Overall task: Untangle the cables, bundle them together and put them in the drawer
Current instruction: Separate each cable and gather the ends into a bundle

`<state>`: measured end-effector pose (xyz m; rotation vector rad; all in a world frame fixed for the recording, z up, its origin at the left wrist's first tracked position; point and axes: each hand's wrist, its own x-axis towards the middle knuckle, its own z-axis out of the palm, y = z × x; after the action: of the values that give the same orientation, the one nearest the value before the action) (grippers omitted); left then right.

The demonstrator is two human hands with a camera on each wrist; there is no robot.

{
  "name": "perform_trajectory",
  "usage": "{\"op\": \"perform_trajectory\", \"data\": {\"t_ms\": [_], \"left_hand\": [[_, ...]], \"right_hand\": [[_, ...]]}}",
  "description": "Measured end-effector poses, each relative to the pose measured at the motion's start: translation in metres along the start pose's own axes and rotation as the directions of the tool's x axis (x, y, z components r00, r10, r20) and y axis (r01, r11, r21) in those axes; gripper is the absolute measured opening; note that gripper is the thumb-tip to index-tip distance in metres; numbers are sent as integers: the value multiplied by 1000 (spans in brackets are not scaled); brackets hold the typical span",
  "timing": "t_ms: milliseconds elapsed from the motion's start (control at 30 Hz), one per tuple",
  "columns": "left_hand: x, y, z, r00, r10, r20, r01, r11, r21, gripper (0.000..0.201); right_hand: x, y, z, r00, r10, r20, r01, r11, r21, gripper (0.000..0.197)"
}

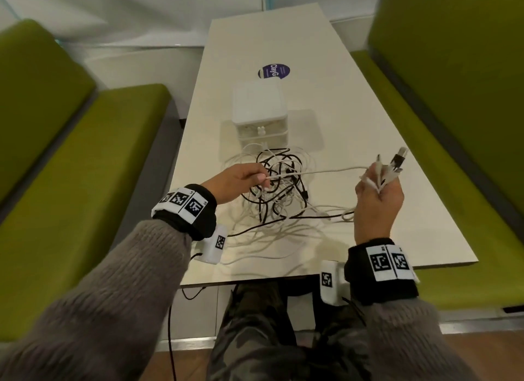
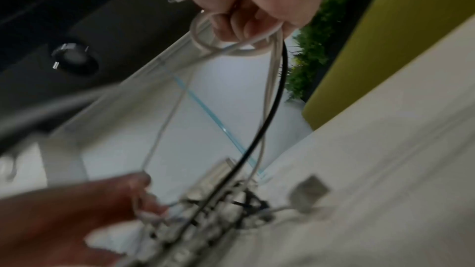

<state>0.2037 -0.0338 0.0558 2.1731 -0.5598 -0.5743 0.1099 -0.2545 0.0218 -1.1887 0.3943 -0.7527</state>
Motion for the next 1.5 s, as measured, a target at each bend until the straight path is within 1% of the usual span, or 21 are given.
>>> {"op": "perform_trajectory", "data": {"t_ms": [67, 100, 200, 300, 333, 400, 500, 567, 633, 700, 800, 833, 900, 933, 1000, 1100, 1200, 1267, 1367, 1433, 1500], "left_hand": [[0, 4, -4, 999, -6, -40, 4, 999, -43, 19], [-1, 7, -4, 999, 3, -48, -6, 998, -61, 17], [-3, 18, 4, 997, 75, -23, -77, 991, -114, 12], [0, 23, 13, 992, 128, 18, -125, 985, -119, 13], [2, 23, 14, 989, 144, 28, -140, 983, -118, 15], [4, 23, 16, 988, 147, 48, -141, 983, -118, 20], [5, 24, 18, 987, 155, 53, -147, 981, -125, 16], [4, 22, 18, 989, 142, 47, -134, 982, -136, 11], [3, 19, 17, 985, 152, 79, -145, 985, -90, 18], [1, 13, 15, 983, 151, 104, -143, 986, -79, 22], [3, 2, 13, 978, 153, 144, -139, 985, -104, 15], [5, -1, 11, 980, 143, 138, -128, 986, -108, 14], [8, -9, 8, 987, 123, 105, -110, 986, -126, 17], [9, -11, 7, 988, 122, 94, -110, 986, -129, 19], [13, -10, 6, 987, 119, 104, -108, 989, -105, 18], [22, -8, 8, 987, 112, 115, -108, 993, -40, 18], [27, -7, 8, 991, 123, 58, -124, 992, 10, 16], [30, -9, 8, 989, 147, -20, -146, 988, 40, 11], [31, -6, 5, 978, 145, -148, -145, 989, 11, 9], [29, -2, 6, 975, 150, -163, -154, 988, -13, 9], [27, 4, 9, 976, 151, -160, -157, 987, -27, 9]], "right_hand": [[2, 6, -3, 997, -10, 76, 25, 978, -208, 17], [2, 6, 0, 993, 5, 115, 29, 955, -294, 22], [-4, 3, 18, 973, 78, 219, 12, 924, -383, 46], [-13, 1, 39, 937, 130, 324, 47, 873, -486, 56], [-15, 1, 44, 925, 157, 347, 50, 854, -518, 56], [-16, 0, 50, 897, 193, 398, 69, 827, -557, 46], [-16, -5, 58, 875, 144, 462, 177, 793, -583, 31], [-15, -7, 59, 874, 100, 475, 232, 773, -590, 24], [-12, -7, 56, 881, 91, 465, 237, 764, -600, 24], [-9, -7, 52, 890, 127, 437, 157, 816, -556, 25], [-3, -11, 48, 922, 130, 366, 77, 863, -500, 40], [2, -12, 46, 939, 136, 317, 35, 876, -480, 38], [12, -19, 43, 959, 192, 207, -101, 918, -384, 21], [18, -21, 40, 962, 209, 176, -137, 927, -349, 21], [25, -22, 33, 963, 213, 162, -145, 924, -354, 31], [28, -21, 26, 971, 204, 125, -147, 922, -358, 33], [29, -22, 19, 973, 216, 86, -176, 925, -337, 32], [28, -24, 16, 971, 207, 118, -150, 917, -370, 29], [26, -28, 16, 947, 204, 250, -59, 872, -486, 23], [25, -29, 21, 914, 208, 348, 40, 808, -588, 19], [20, -28, 28, 894, 205, 399, 121, 746, -654, 12]]}}
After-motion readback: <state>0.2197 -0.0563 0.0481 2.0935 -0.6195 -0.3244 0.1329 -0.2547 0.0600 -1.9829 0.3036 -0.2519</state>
